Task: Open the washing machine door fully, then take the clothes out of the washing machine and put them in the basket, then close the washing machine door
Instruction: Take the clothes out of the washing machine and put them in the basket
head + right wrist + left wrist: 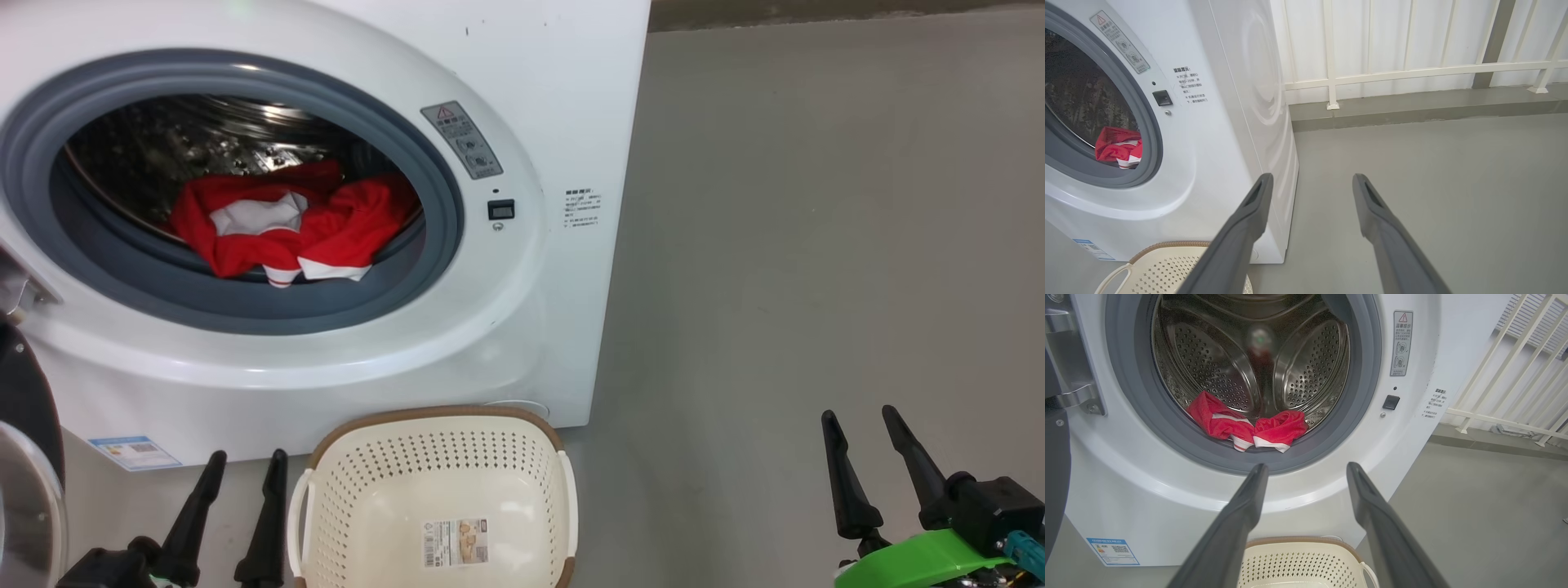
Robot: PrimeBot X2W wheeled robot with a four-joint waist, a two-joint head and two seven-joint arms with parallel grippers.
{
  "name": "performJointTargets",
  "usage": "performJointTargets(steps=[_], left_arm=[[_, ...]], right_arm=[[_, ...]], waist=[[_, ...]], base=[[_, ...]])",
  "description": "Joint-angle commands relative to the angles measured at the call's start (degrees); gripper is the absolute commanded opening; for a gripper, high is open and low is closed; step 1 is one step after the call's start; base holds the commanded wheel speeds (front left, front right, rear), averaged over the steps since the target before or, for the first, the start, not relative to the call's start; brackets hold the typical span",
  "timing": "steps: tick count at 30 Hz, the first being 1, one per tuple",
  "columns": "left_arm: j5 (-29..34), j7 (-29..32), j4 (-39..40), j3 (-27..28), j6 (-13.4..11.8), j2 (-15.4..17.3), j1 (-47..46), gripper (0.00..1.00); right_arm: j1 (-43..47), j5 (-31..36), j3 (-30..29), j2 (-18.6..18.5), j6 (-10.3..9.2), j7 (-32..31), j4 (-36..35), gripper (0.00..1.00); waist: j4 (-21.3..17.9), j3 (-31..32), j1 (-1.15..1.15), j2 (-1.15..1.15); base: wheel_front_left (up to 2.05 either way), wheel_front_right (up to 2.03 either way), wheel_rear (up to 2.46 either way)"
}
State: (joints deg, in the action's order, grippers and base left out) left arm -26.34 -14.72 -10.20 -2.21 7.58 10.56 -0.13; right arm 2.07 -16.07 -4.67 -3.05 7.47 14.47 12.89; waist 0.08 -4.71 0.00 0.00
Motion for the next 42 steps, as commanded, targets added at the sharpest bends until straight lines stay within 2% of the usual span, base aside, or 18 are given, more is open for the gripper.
performJointTargets(steps=[1, 13, 18, 27, 42], left_arm=[[0.49, -0.28, 1.31, 2.09, -0.09, 0.76, -1.70, 1.00], [0.40, -0.28, -0.95, 2.24, -0.09, 0.77, -2.25, 1.00], [0.86, -0.28, -3.74, 1.15, -0.09, 1.26, -5.62, 1.00], [1.64, -0.28, -13.28, -1.22, -0.09, 3.02, -19.86, 1.00], [0.43, -0.28, -29.75, -5.59, -0.09, 10.44, -43.50, 1.00]], right_arm=[[-1.76, 0.61, 1.53, -0.39, 0.02, 0.52, -1.44, 1.00], [-2.49, 0.68, 1.71, -0.36, 0.02, 0.52, -1.30, 1.00], [-3.58, 0.80, 2.11, -0.28, 0.02, 0.52, -1.51, 1.00], [-7.00, 1.15, 3.44, 0.02, 0.02, 0.52, -2.00, 1.00], [-12.43, -0.70, 5.59, 0.16, 0.02, 0.52, -3.27, 1.00]], waist=[[0.11, -0.18, 0.00, 0.00], [-0.05, -1.37, 0.00, 0.00], [-0.51, -3.53, 0.00, 0.00], [-2.98, -10.31, 0.00, 0.00], [-8.98, -21.06, 0.00, 0.00]], base=[[0.45, -0.45, 0.00], [0.05, -0.05, 0.00], [0.00, 0.00, 0.00], [0.00, 0.00, 0.00], [0.00, 0.00, 0.00]])
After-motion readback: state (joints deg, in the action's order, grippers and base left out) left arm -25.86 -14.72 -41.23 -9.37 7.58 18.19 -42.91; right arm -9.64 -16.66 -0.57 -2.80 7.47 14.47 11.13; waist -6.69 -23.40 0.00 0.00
